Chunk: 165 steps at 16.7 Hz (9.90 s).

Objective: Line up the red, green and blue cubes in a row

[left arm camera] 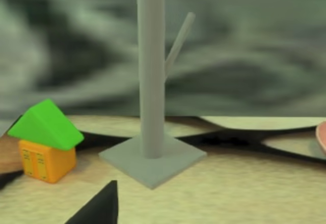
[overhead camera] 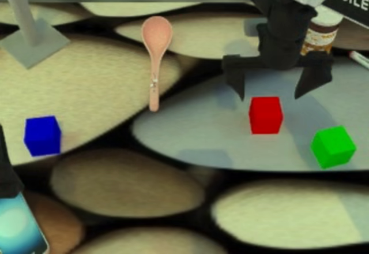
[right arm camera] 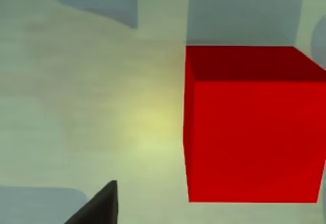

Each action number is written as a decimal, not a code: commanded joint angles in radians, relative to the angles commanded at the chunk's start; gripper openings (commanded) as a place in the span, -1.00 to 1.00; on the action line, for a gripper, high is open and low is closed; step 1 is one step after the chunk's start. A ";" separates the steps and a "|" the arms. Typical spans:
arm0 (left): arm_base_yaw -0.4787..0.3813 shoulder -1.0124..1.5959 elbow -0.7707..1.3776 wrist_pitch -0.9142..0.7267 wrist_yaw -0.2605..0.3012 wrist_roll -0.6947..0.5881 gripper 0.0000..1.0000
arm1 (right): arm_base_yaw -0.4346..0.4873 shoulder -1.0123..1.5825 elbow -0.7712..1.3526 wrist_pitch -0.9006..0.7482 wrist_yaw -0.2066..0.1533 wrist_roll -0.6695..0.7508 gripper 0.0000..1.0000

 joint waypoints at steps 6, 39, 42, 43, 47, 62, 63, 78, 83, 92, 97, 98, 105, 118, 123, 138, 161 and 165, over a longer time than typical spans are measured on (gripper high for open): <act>0.000 0.000 0.000 0.000 0.000 0.000 1.00 | 0.004 0.059 -0.157 0.226 0.001 0.003 1.00; 0.000 0.000 0.000 0.000 0.000 0.000 1.00 | 0.005 0.028 -0.111 0.158 0.009 0.003 -1.00; 0.000 0.000 0.000 0.000 0.000 0.000 1.00 | 0.010 0.000 -0.041 0.057 0.009 0.000 -1.00; 0.000 0.000 0.000 0.000 0.000 0.000 1.00 | 0.011 -0.007 -0.029 0.043 0.009 -0.001 -1.00; 0.000 0.000 0.000 0.000 0.000 0.000 1.00 | 0.005 -0.006 -0.028 0.042 0.008 0.001 -1.00; 0.000 0.000 0.000 0.000 0.000 0.000 1.00 | 0.557 0.029 0.117 -0.074 0.018 0.598 -1.00; 0.000 0.000 0.000 0.000 0.000 0.000 1.00 | 0.560 0.029 0.117 -0.074 0.018 0.600 -1.00; 0.000 0.000 0.000 0.000 0.000 0.000 1.00 | 0.561 0.068 -0.091 0.175 0.018 0.602 -1.00; 0.000 0.000 0.000 0.000 0.000 0.000 1.00 | 0.561 0.068 -0.091 0.175 0.018 0.602 -0.40; 0.000 0.000 0.000 0.000 0.000 0.000 1.00 | 0.561 0.068 -0.091 0.175 0.018 0.602 0.96; 0.000 0.000 0.000 0.000 0.000 0.000 1.00 | 0.561 0.068 -0.091 0.175 0.018 0.602 1.00; 0.000 0.000 0.000 0.000 0.000 0.000 1.00 | 0.561 0.068 -0.091 0.175 0.018 0.602 1.00; 0.000 0.000 0.000 0.000 0.000 0.000 1.00 | 0.563 0.058 -0.022 0.099 0.019 0.605 1.00; 0.000 0.000 0.000 0.000 0.000 0.000 1.00 | 0.512 -0.001 0.065 -0.050 0.017 0.534 1.00; 0.000 0.000 0.000 0.000 0.000 0.000 1.00 | 0.306 -0.118 -0.132 0.023 0.011 0.256 1.00; 0.000 0.000 0.000 0.000 0.000 0.000 1.00 | -0.185 -0.410 -0.614 0.206 -0.003 -0.430 1.00; 0.000 0.000 0.000 0.000 0.000 0.000 1.00 | -0.183 -0.266 -0.796 0.532 -0.002 -0.426 0.10; 0.000 0.000 0.000 0.000 0.000 0.000 1.00 | -0.183 -0.266 -0.796 0.532 -0.002 -0.426 -0.51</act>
